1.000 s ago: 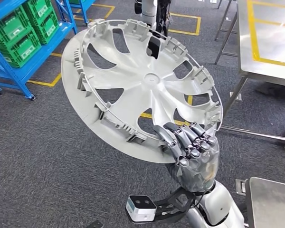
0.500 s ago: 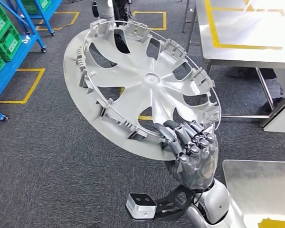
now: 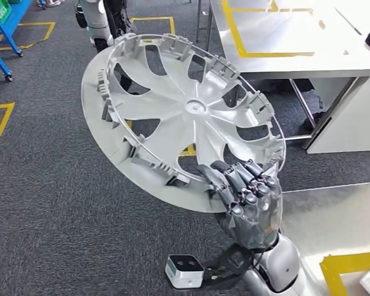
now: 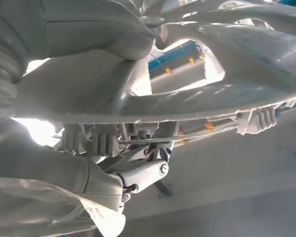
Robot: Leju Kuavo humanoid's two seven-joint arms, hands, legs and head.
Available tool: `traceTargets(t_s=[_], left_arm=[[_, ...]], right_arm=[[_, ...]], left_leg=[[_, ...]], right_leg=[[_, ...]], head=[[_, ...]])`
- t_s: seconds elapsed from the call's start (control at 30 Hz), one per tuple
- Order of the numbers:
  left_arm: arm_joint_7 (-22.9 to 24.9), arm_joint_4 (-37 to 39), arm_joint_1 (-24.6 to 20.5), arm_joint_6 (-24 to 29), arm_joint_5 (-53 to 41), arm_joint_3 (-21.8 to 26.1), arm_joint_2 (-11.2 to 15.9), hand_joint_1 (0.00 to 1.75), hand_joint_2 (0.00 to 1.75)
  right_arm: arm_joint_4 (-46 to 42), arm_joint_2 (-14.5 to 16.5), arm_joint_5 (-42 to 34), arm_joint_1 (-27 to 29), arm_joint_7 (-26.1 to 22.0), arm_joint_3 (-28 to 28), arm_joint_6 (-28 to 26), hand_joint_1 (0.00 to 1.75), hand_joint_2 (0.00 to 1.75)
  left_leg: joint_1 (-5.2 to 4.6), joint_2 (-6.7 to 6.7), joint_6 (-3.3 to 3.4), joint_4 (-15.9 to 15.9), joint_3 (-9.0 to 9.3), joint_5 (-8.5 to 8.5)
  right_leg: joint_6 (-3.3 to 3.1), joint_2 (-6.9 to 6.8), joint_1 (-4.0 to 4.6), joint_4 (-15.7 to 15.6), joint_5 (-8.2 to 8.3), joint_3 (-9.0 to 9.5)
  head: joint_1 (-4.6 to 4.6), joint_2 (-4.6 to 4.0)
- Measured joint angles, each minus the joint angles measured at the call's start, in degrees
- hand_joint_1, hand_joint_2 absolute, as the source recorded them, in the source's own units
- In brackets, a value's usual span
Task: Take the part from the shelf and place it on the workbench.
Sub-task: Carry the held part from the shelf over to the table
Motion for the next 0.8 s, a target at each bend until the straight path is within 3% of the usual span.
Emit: traceTargets(t_s=[0.07, 0.1, 0.13, 0.17, 0.23, 0.3, 0.33, 0.4, 0.47, 0.53, 0.6, 0.63, 0.67, 0.7, 0.77, 0.8], left_arm=[[-0.2, 0.0, 0.2, 1.6, 0.3, 0.0, -0.1, 0.0, 1.75], [-0.3, 0.0, 0.3, 2.2, 0.5, 0.1, -0.2, 0.0, 1.75], [-0.3, 0.0, 0.4, 2.6, 0.6, 0.1, -0.2, 0.0, 1.75], [-0.3, 0.0, 0.4, 2.9, 0.7, 0.1, -0.3, 0.0, 1.75], [-0.4, 0.0, 0.5, 3.3, 0.7, 0.1, -0.5, 0.0, 1.75], [-0.4, 0.0, 0.6, 3.7, 0.8, 0.1, -0.6, 0.0, 1.75], [-0.4, 0.0, 0.7, 3.9, 0.9, 0.2, -0.6, 0.0, 1.75], [-1.0, 0.0, 0.8, 4.8, 1.7, 0.4, -0.7, 0.0, 1.75], [-2.0, 0.0, 0.8, 6.7, 3.1, 1.1, -0.8, 0.0, 1.75], [-3.2, 0.0, 0.9, 8.6, 4.9, 2.1, -1.1, 0.0, 1.75], [-4.9, 0.0, 1.0, 9.6, 6.8, 3.5, -1.4, 0.0, 1.75], [-5.9, 0.0, 1.0, 10.0, 7.6, 4.2, -1.6, 0.0, 1.75], [-6.9, 0.0, 1.2, 10.5, 8.3, 4.9, -1.7, 0.0, 1.75], [-8.0, 0.0, 1.5, 11.1, 8.8, 5.6, -1.8, 0.0, 1.75], [-10.4, 0.0, 2.2, 12.4, 9.8, 6.7, -1.9, 0.0, 1.75], [-11.4, 0.0, 2.5, 13.0, 10.2, 7.2, -1.9, 0.0, 1.75]], right_arm=[[0.0, 0.0, 0.0, 0.3, -0.8, -0.4, 0.0, 1.75, 1.75], [0.0, -0.1, 0.1, 0.5, -1.0, -0.6, 0.0, 1.75, 1.75], [0.0, -0.1, 0.1, 0.7, -1.2, -1.0, 0.0, 1.75, 1.75], [0.0, -0.1, 0.1, 0.9, -1.3, -1.3, 0.0, 1.75, 1.75], [0.0, -0.2, 0.0, 1.0, -1.4, -1.7, 0.0, 1.75, 1.75], [0.0, -0.2, 0.0, 1.0, -1.5, -2.0, 0.0, 1.75, 1.75], [-0.1, -0.2, 0.0, 1.0, -1.6, -2.1, 0.0, 1.75, 1.75], [-0.1, -0.2, 0.1, 1.1, -2.0, -2.4, 0.0, 1.75, 1.75], [-0.3, -0.2, 0.0, 1.4, -2.5, -2.7, 0.0, 1.75, 1.75], [-0.4, -0.2, 0.0, 1.6, -3.0, -2.9, 0.0, 1.75, 1.75], [-0.4, -0.2, 0.0, 1.7, -3.2, -3.0, 0.0, 1.75, 1.75], [-0.4, -0.2, 0.0, 1.8, -3.2, -3.0, 0.0, 1.75, 1.75], [-0.4, -0.2, 0.0, 1.9, -3.2, -3.0, 0.0, 1.75, 1.75], [-0.4, -0.2, 0.1, 1.9, -3.2, -3.0, 0.0, 1.75, 1.75], [-0.4, -0.2, 0.1, 1.9, -3.0, -2.9, 0.0, 1.75, 1.75], [-0.4, -0.2, 0.1, 1.9, -2.8, -2.9, 0.0, 1.75, 1.75]], left_leg=[[-0.24, 1.44, 0.29, 0.0, 0.07, -0.05], [-0.36, 2.19, 0.36, 0.0, 0.17, -0.16], [-0.45, 2.89, 0.4, 0.0, 0.36, -0.3], [-0.52, 3.55, 0.42, 0.0, 0.62, -0.5], [-0.69, 4.77, 0.29, -0.1, 1.33, -1.03], [-1.1, 5.8, -0.12, -0.1, 1.83, -1.63], [-1.3, 6.31, -0.35, -0.3, 2.03, -1.86], [-1.46, 7.27, -0.86, -0.6, 2.62, -2.27], [-1.31, 5.64, -1.41, 0.9, 2.5, -3.61], [-1.02, 2.82, -1.74, 6.8, -0.15, -6.76], [-0.87, 1.97, -1.89, 14.1, -3.88, -9.35], [-0.84, 1.92, -1.94, 15.7, -4.92, -9.18], [-0.78, 1.86, -1.94, 15.3, -5.1, -7.79], [-0.68, 1.63, -1.89, 12.8, -4.45, -5.44], [-0.34, -0.47, -1.74, 5.8, -2.5, -0.7], [-0.2, -1.56, -1.65, 3.0, -1.72, 0.34]], right_leg=[[0.49, -2.51, -0.11, 7.6, -3.1, -3.7], [0.61, -3.0, -0.23, 10.6, -3.87, -5.19], [0.63, -3.24, -0.32, 11.7, -3.63, -5.71], [0.56, -3.47, -0.37, 10.4, -2.41, -5.0], [0.21, -5.07, -0.19, 3.1, 0.9, -0.95], [-0.58, -6.89, 0.31, -2.9, 1.96, 2.57], [-1.0, -7.22, 0.53, -3.8, 1.63, 3.21], [-1.78, -6.02, 0.46, -4.2, 1.5, 3.53], [-2.4, -4.79, 0.12, -4.7, 1.55, 3.88], [-2.96, -3.74, -0.03, -4.9, 1.52, 4.13], [-3.24, -2.4, 0.04, -4.9, 1.4, 4.28], [-3.27, -1.63, 0.06, -4.9, 1.34, 4.41], [-3.25, -0.76, 0.06, -4.8, 1.3, 4.59], [-3.18, 0.09, 0.04, -4.8, 1.23, 4.79], [-2.88, 1.71, 0.06, -4.6, 1.1, 4.88], [-2.62, 2.42, 0.05, -4.5, 1.13, 4.68]], head=[[0.29, 0.0], [0.28, 0.0], [0.3, 0.0], [0.3, 0.0], [0.3, 0.0], [0.32, 0.0], [0.27, 0.0], [0.15, 0.0], [-0.08, 0.0], [-0.37, 0.0], [-0.43, 0.0], [-0.43, 0.0], [-0.45, 0.0], [-0.44, 0.0], [-0.41, 0.0], [-0.41, 0.0]])
